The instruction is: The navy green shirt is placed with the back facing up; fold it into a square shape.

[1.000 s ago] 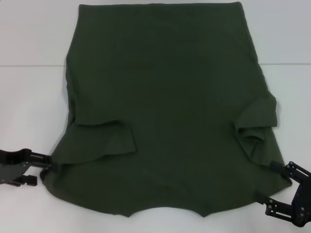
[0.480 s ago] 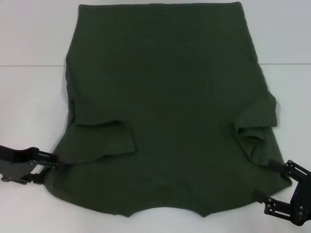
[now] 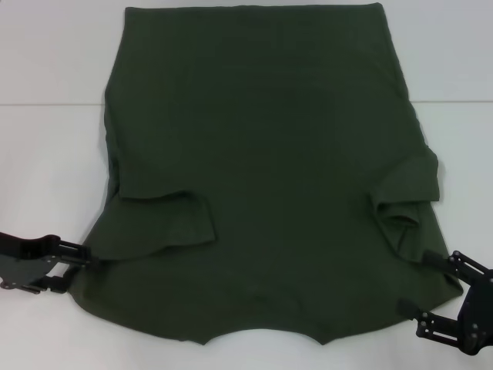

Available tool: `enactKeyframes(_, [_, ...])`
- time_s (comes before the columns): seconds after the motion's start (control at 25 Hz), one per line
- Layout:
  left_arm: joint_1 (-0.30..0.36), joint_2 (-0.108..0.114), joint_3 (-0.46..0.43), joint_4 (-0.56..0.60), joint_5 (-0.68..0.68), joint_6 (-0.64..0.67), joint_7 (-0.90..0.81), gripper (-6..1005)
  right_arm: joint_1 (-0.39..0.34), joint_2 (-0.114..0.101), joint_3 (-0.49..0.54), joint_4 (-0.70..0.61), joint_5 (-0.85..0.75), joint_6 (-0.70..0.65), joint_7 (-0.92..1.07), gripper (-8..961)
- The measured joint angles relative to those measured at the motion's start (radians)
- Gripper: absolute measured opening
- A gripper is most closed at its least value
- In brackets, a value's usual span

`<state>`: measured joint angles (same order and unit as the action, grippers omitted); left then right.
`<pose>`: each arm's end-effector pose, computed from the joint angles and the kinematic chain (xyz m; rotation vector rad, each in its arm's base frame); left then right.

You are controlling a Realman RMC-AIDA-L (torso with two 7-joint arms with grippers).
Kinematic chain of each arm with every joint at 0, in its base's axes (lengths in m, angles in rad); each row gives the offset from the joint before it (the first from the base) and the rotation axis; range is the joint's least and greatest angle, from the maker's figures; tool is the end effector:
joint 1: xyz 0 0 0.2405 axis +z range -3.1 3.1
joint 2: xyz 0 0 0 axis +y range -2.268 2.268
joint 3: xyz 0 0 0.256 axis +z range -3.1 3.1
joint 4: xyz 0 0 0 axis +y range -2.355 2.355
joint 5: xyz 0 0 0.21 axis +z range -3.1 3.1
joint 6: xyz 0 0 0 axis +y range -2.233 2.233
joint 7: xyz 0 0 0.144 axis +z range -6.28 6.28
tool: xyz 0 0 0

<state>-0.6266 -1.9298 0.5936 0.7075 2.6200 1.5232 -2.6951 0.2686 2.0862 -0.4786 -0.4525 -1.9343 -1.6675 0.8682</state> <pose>-0.3301 0.3442 0.0625 -1.8935 -2.1328 -0.0489 0.3325 0.2339 -0.0064 -2.4561 0.4973 0.8542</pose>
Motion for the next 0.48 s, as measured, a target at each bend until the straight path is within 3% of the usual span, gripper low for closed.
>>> enactKeyframes(0.48, [-0.014, -0.009, 0.0, -0.014, 0.0, -0.008, 0.003, 750, 0.008, 0.0, 0.0, 0.0, 0.0, 0.007, 0.0, 929])
